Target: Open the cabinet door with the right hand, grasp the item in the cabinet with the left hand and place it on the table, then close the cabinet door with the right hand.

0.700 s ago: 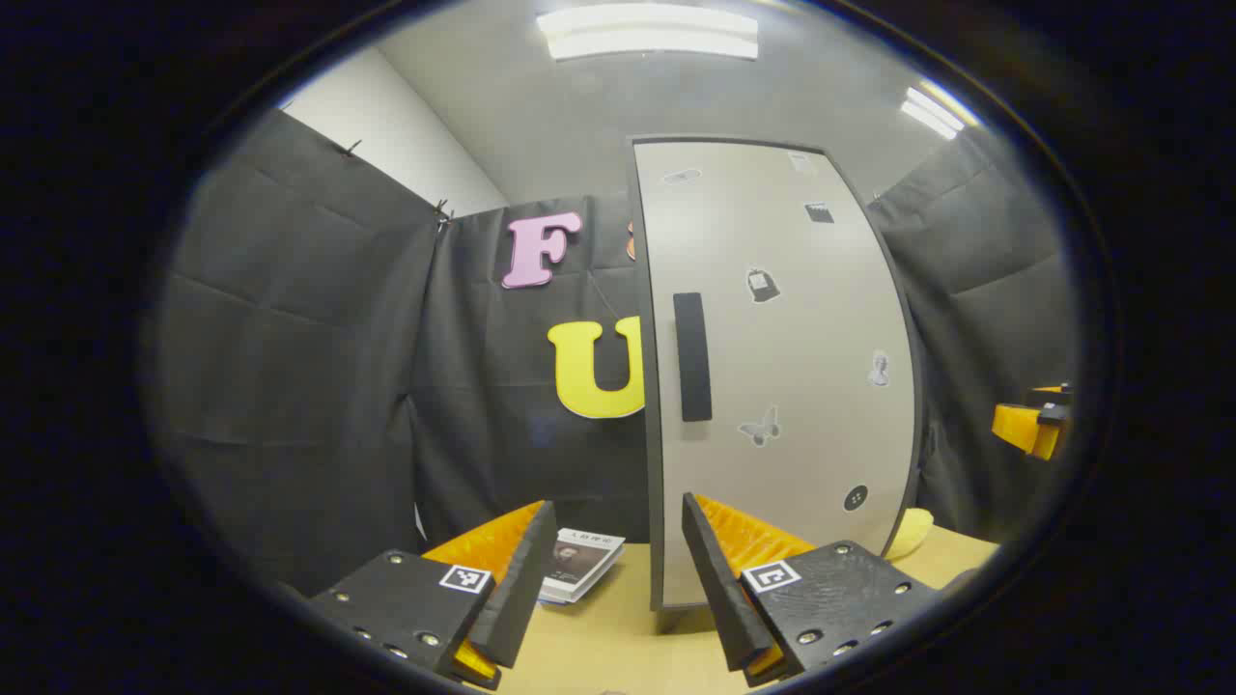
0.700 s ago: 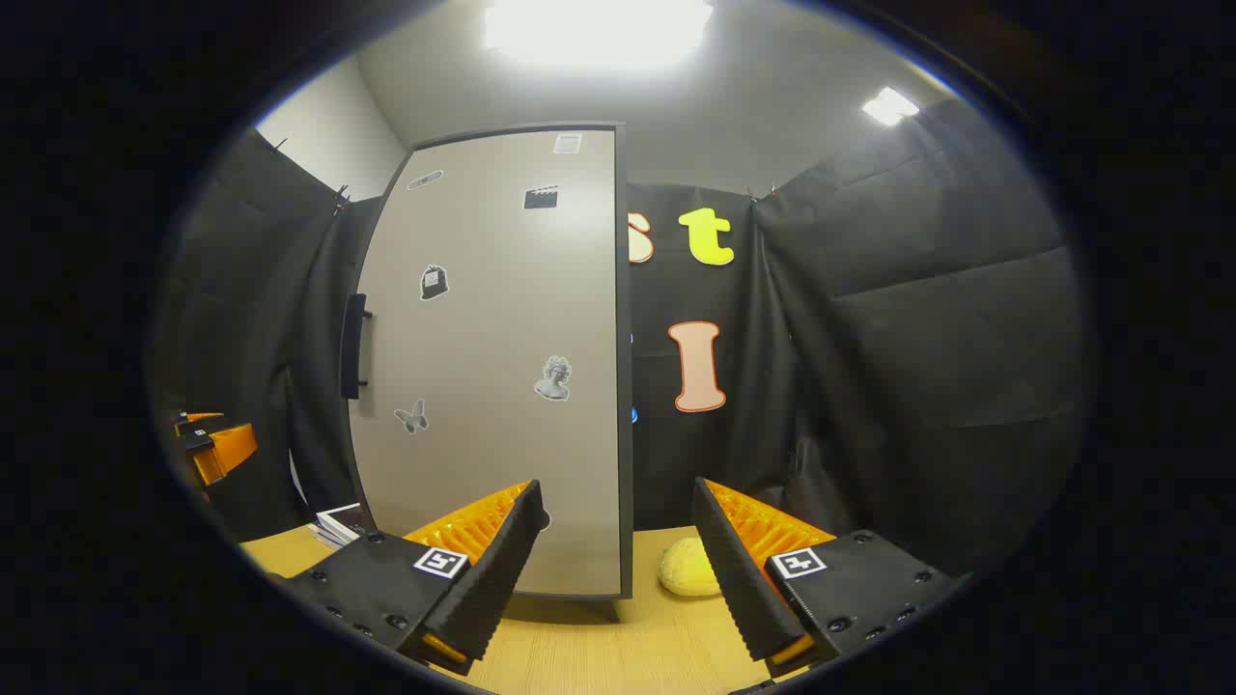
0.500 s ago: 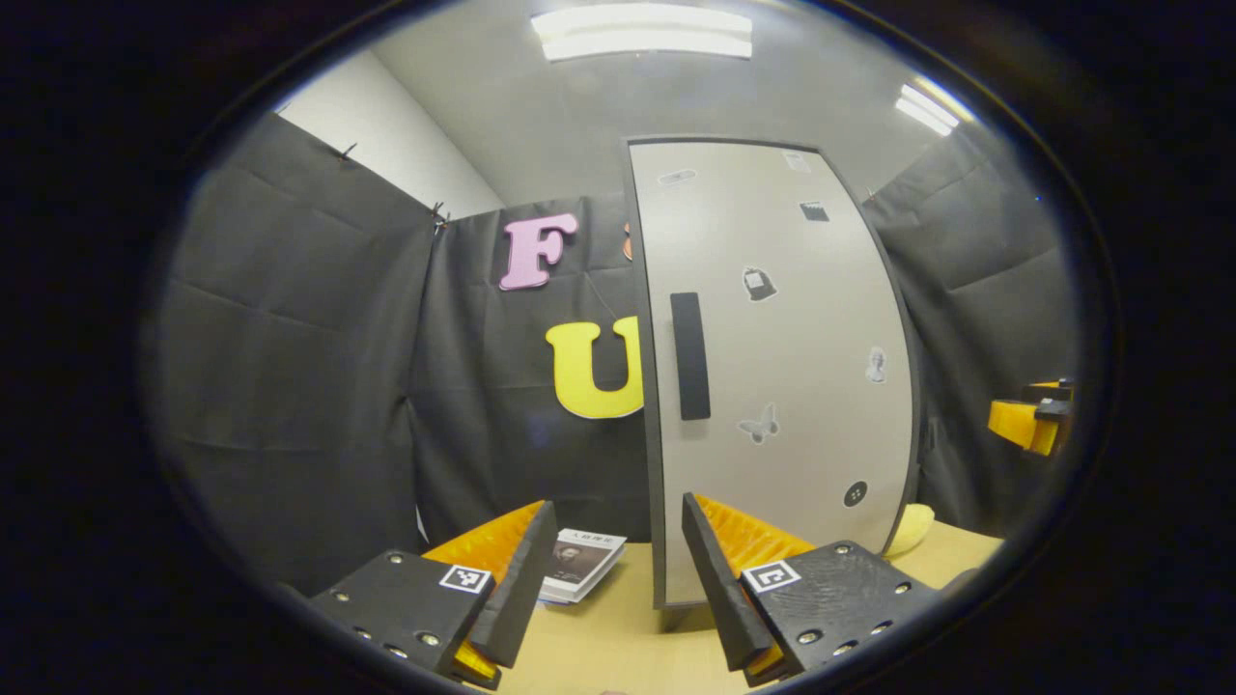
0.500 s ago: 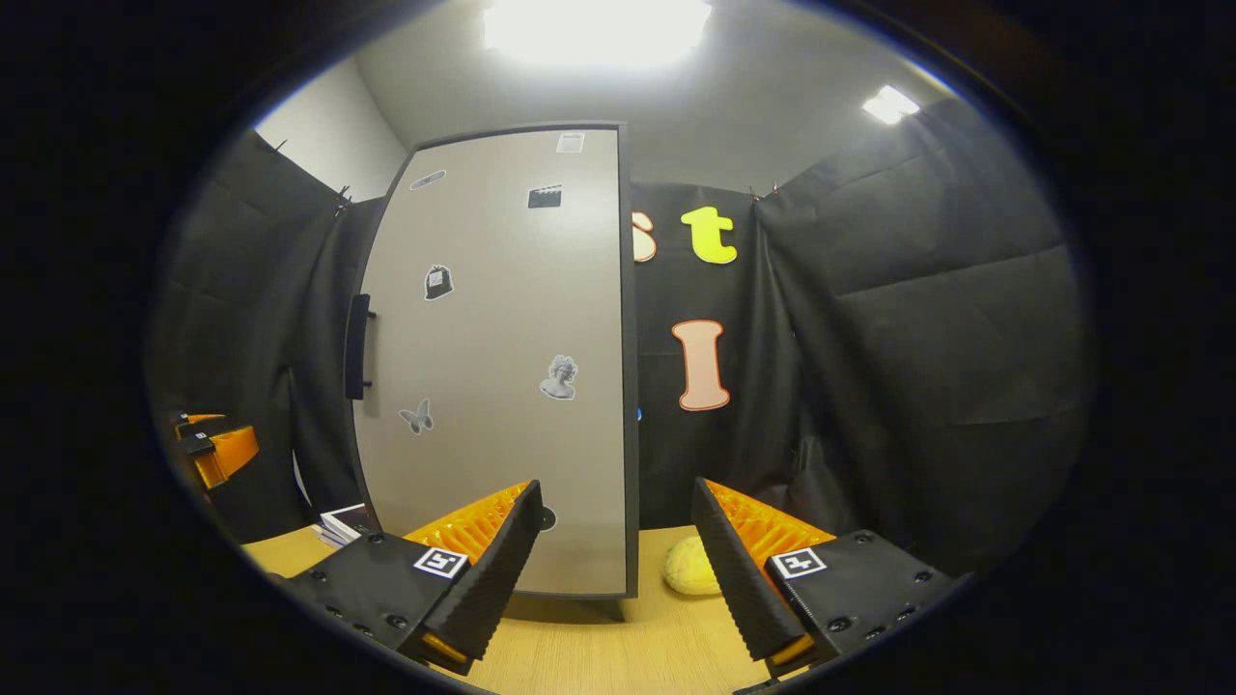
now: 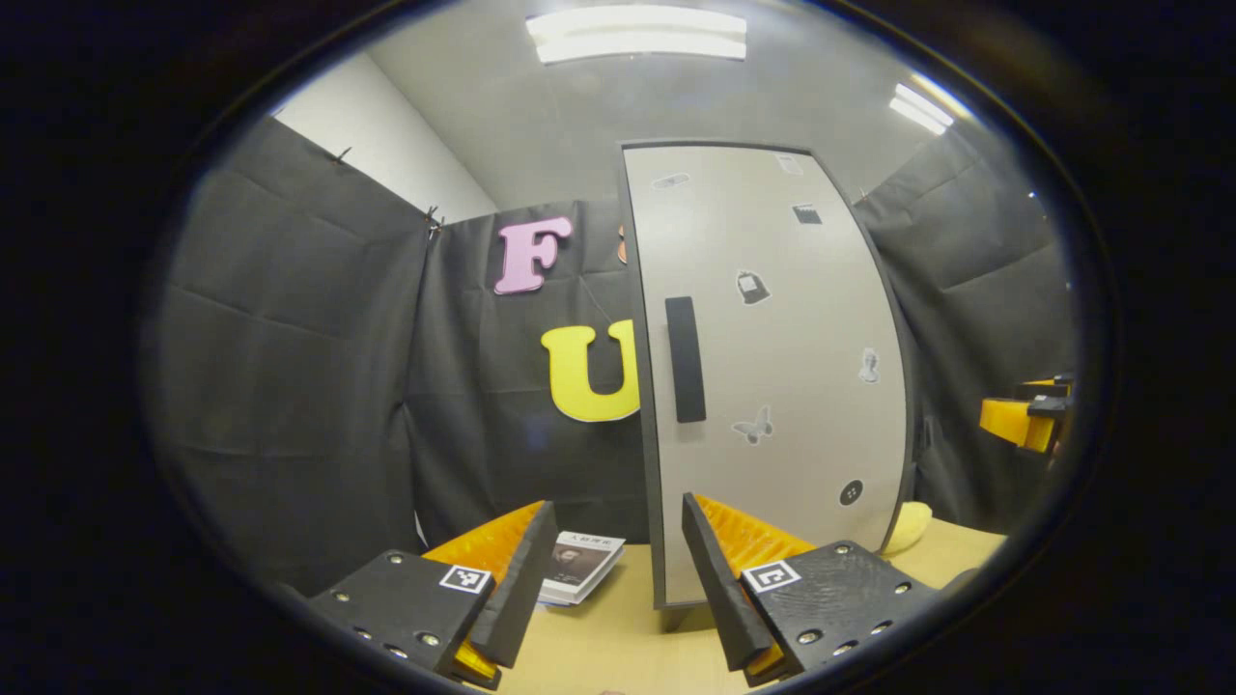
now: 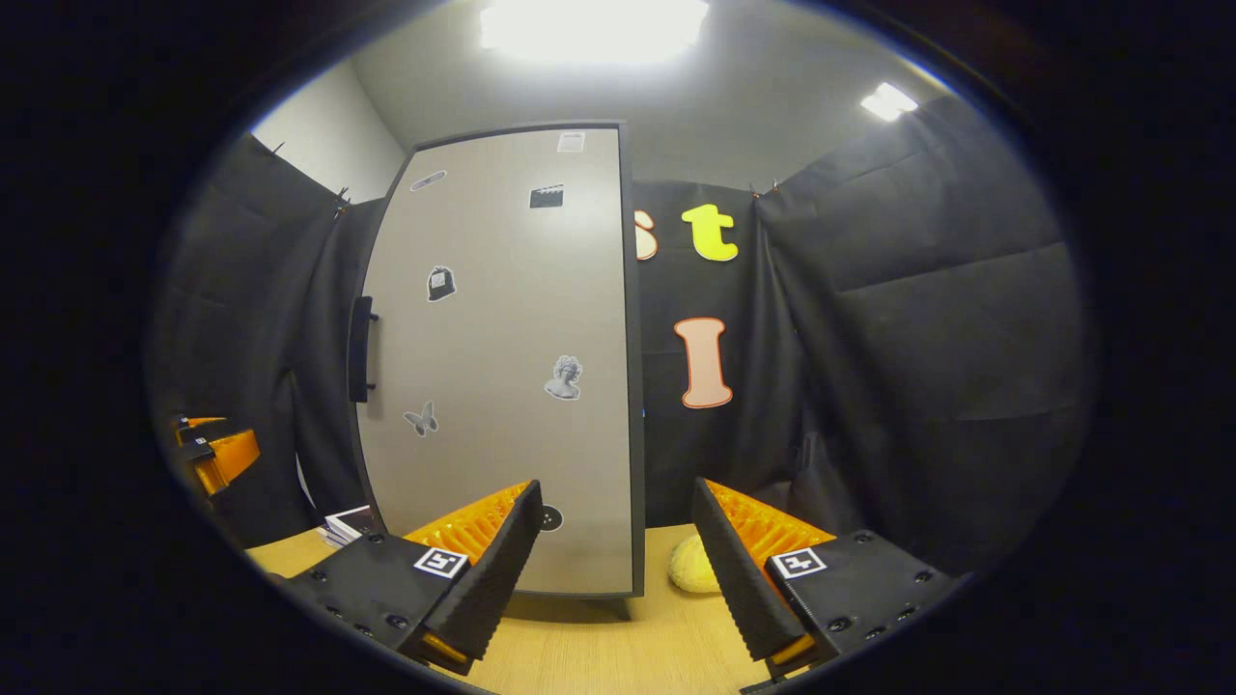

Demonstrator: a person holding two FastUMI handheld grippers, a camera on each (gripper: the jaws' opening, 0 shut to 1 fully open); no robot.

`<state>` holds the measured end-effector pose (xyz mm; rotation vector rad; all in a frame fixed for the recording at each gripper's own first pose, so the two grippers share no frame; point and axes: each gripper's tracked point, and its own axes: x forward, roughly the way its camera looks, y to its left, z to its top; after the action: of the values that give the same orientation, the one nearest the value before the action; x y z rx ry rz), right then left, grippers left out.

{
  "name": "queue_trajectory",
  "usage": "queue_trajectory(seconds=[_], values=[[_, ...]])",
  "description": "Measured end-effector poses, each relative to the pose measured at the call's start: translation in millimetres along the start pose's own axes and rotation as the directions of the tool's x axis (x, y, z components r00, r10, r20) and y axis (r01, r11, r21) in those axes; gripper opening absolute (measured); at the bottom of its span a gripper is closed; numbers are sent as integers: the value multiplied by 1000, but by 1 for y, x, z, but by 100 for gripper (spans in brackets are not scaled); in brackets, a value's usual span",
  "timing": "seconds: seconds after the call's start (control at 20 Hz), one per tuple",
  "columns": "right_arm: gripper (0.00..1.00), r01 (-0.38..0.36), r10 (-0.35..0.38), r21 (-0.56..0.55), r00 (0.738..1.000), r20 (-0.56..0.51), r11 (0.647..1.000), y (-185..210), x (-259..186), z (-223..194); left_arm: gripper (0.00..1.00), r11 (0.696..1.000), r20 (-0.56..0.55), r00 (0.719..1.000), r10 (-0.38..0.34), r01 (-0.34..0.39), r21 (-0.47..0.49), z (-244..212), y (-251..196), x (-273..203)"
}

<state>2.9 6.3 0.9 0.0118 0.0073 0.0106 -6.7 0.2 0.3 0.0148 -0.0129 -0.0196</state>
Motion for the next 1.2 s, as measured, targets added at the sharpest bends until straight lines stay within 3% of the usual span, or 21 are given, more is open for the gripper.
queue_trajectory(seconds=[0.5,1.2], values=[[97,-74,74,6,997,6,997,31,20,22,79,999,-10,999,38,-38,8,-7,24,-12],[98,-247,247,-2,967,55,969,134,71,75,79,987,-35,987,159,-158,30,-22,99,-37]])
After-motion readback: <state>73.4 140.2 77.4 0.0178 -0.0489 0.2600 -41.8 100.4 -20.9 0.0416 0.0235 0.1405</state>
